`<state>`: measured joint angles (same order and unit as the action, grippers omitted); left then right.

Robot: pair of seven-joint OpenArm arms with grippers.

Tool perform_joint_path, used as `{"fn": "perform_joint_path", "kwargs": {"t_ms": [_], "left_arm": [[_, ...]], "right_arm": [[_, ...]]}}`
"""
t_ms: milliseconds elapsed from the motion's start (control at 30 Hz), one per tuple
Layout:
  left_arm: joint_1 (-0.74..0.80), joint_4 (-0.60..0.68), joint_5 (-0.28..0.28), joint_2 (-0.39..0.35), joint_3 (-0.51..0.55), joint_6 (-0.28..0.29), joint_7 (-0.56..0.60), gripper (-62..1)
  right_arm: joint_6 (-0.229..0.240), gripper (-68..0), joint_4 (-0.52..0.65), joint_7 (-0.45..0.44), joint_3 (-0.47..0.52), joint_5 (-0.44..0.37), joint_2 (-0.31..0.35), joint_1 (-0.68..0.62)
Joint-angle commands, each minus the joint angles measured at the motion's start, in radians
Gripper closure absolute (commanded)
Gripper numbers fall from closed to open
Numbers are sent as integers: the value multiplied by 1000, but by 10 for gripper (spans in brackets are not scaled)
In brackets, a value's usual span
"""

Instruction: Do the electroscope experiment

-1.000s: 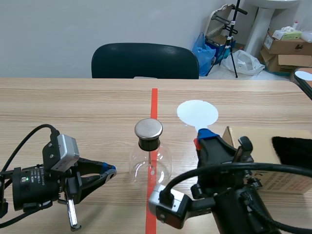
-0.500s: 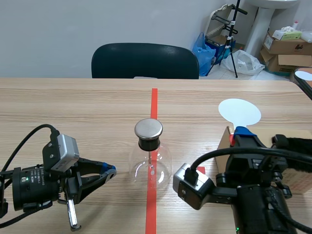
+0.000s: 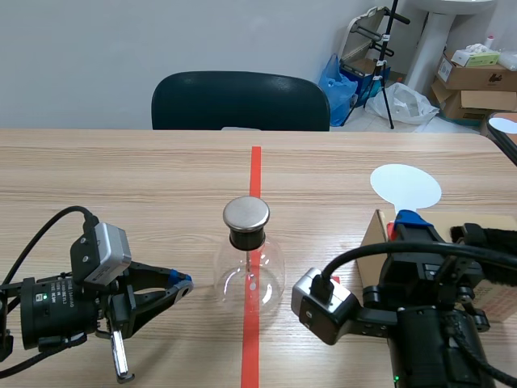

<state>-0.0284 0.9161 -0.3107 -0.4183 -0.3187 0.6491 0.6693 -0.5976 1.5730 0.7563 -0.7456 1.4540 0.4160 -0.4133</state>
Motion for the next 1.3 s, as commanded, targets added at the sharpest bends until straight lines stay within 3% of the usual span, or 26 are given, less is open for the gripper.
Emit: {"fn": "perform_joint_path", "kwargs": {"t_ms": [0, 167, 533, 800, 1000, 1267], "left_arm": [[-8, 18, 14, 2, -1, 1, 14, -32], [-8, 18, 14, 2, -1, 1, 14, -32], [-8, 18, 14, 2, -1, 1, 14, -32], [-8, 18, 14, 2, -1, 1, 14, -32], [-8, 18, 14, 2, -1, 1, 14, -32], [-8, 18, 15, 2, -1, 1, 15, -32]], "right_arm": [[-11, -10, 13, -8, 6, 7, 8, 14], [-11, -10, 13, -90, 6, 7, 8, 14], [-11, -10, 13, -405, 6, 7, 8, 14], [-11, -10, 13, -582, 6, 7, 8, 14], [-11, -10, 13, -653, 6, 7, 8, 14], [-11, -10, 13, -663, 6, 7, 8, 14]]}}
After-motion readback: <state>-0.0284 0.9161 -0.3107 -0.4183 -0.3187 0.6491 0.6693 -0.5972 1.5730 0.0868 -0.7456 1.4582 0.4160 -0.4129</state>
